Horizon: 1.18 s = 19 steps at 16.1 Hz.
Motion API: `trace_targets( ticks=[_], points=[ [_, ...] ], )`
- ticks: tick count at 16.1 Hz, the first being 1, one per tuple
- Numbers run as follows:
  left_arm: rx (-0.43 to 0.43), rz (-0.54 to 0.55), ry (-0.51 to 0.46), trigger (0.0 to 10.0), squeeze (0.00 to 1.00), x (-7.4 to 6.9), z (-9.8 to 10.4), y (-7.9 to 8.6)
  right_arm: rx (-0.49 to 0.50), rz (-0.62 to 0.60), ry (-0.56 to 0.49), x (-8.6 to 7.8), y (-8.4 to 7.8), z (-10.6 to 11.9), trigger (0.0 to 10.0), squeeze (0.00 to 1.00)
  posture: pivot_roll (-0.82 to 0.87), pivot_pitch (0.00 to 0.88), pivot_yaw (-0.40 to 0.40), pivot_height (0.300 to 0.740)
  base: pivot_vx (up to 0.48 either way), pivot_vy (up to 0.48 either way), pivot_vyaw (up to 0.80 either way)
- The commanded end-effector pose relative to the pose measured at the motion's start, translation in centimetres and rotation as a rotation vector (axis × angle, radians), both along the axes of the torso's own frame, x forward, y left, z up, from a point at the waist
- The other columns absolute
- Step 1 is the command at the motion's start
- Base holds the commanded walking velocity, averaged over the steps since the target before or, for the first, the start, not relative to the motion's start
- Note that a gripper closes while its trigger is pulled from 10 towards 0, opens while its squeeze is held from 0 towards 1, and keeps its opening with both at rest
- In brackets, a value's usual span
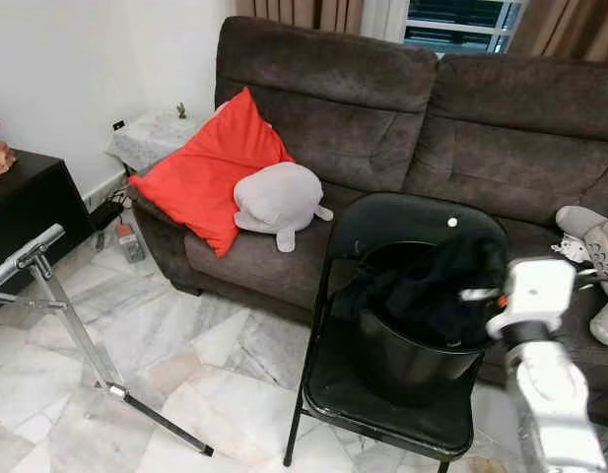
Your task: Hang hanger
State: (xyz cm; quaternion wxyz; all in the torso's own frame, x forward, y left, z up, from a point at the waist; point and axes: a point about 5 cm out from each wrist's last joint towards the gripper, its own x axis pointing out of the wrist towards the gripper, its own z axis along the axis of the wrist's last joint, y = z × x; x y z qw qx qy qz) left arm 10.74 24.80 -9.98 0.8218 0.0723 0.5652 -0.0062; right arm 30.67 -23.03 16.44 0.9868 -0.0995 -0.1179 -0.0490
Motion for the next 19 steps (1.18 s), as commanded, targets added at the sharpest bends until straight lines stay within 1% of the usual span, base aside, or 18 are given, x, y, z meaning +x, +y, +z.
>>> trace_targets(
  ticks=[1, 2, 3, 4, 6, 7, 8, 9, 10, 11, 12, 13, 15, 17, 18, 19],
  points=[
    [-0.004, 0.008, 0.005, 10.0, 0.0, -0.1, -0.1, -0.1, 0.022, -0.067, -0.079, -0.3, -1.7, 2.6, 0.0, 0.0, 0.03, 0.0, -0.028, 0.74, 0.0, 0.0, 0.0],
    [-0.005, 0.01, 0.004, 10.0, 0.0, 0.0, -0.1, -0.1, 0.024, -0.072, -0.088, -0.4, -1.9, 3.0, 0.0, 0.0, 0.02, 0.0, -0.028, 0.74, 0.0, 0.0, 0.0],
    [-0.006, 0.011, 0.003, 10.0, 0.0, 0.0, -0.1, -0.2, -0.019, -0.096, -0.102, -0.6, -2.7, 3.9, 0.0, 0.0, 0.02, 0.0, -0.026, 0.74, 0.0, 0.0, 0.0],
    [-0.008, 0.011, 0.001, 10.0, 0.0, 0.1, -0.1, -0.2, -0.066, -0.176, -0.124, -1.1, -4.6, 5.3, 0.0, 0.0, 0.01, 0.0, -0.025, 0.74, 0.0, 0.0, 0.0],
    [-0.01, 0.012, -0.002, 10.0, 0.0, 0.2, 0.0, -0.3, -0.086, -0.341, -0.119, -1.7, -8.2, 6.5, 0.0, 0.0, 0.01, 0.0, -0.03, 0.74, 0.0, 0.0, 0.0],
    [-0.011, 0.014, -0.004, 10.0, 0.0, 0.2, 0.0, -0.3, -0.092, -0.44, -0.096, -2.1, -10.4, 6.7, 0.0, 0.0, 0.01, 0.0, -0.03, 0.74, 0.0, 0.0, 0.0],
    [-0.012, 0.015, -0.005, 10.0, 0.0, 0.2, -0.1, -0.4, -0.092, -0.492, -0.081, -2.3, -11.7, 6.9, 0.0, 0.0, 0.0, 0.0, -0.035, 0.74, 0.0, 0.0, 0.0],
    [-0.013, 0.016, -0.005, 10.0, 0.0, 0.2, 0.0, -0.4, -0.104, -0.492, -0.034, -1.9, -11.9, 6.6, 0.0, 0.0, 0.01, 0.0, -0.036, 0.74, 0.0, 0.0, 0.0],
    [-0.013, 0.017, -0.006, 10.0, 0.0, 0.2, 0.0, -0.4, -0.112, -0.484, -0.019, -1.7, -11.8, 6.6, 0.0, 0.0, 0.01, 0.0, -0.036, 0.74, 0.0, 0.0, 0.0],
    [-0.014, 0.018, -0.005, 10.0, 0.0, 0.2, -0.1, -0.4, -0.106, -0.41, 0.005, -0.7, -10.7, 6.2, 0.0, 0.0, 0.01, 0.0, -0.036, 0.74, 0.0, 0.0, 0.0],
    [-0.015, 0.018, -0.003, 10.0, 0.0, 0.2, -0.1, -0.4, -0.105, -0.312, 0.053, 0.5, -9.1, 5.3, 0.0, 0.0, 0.01, 0.0, -0.037, 0.74, 0.0, 0.0, 0.0],
    [-0.015, 0.02, -0.001, 10.0, 0.0, 0.2, -0.1, -0.4, -0.132, -0.208, 0.132, 1.6, -7.2, 3.9, 0.0, 0.0, 0.02, 0.0, -0.042, 0.74, 0.0, 0.0, 0.0],
    [-0.015, 0.026, -0.001, 10.0, 0.0, 0.1, -0.1, -0.4, -0.152, -0.058, 0.244, 2.8, -4.2, 1.3, 0.0, 0.0, 0.03, 0.0, -0.044, 0.74, 0.0, 0.0, 0.0],
    [-0.015, 0.03, -0.001, 10.0, 0.0, 0.1, -0.1, -0.4, -0.175, 0.076, 0.328, 3.2, -1.9, -0.5, 0.0, 0.0, 0.04, 0.0, -0.048, 0.74, 0.0, 0.0, 0.0],
    [-0.015, 0.032, -0.001, 10.0, 0.0, 0.0, -0.1, -0.4, -0.193, 0.121, 0.367, 3.2, -1.1, -1.4, 0.0, 0.0, 0.04, 0.0, -0.048, 0.74, 0.0, 0.0, 0.0],
    [-0.015, 0.033, 0.0, 10.0, 0.0, 0.0, -0.1, -0.4, -0.204, 0.135, 0.381, 3.2, -0.8, -1.7, 0.0, 0.0, 0.04, 0.0, -0.048, 0.74, 0.0, 0.0, 0.0]
  ],
)
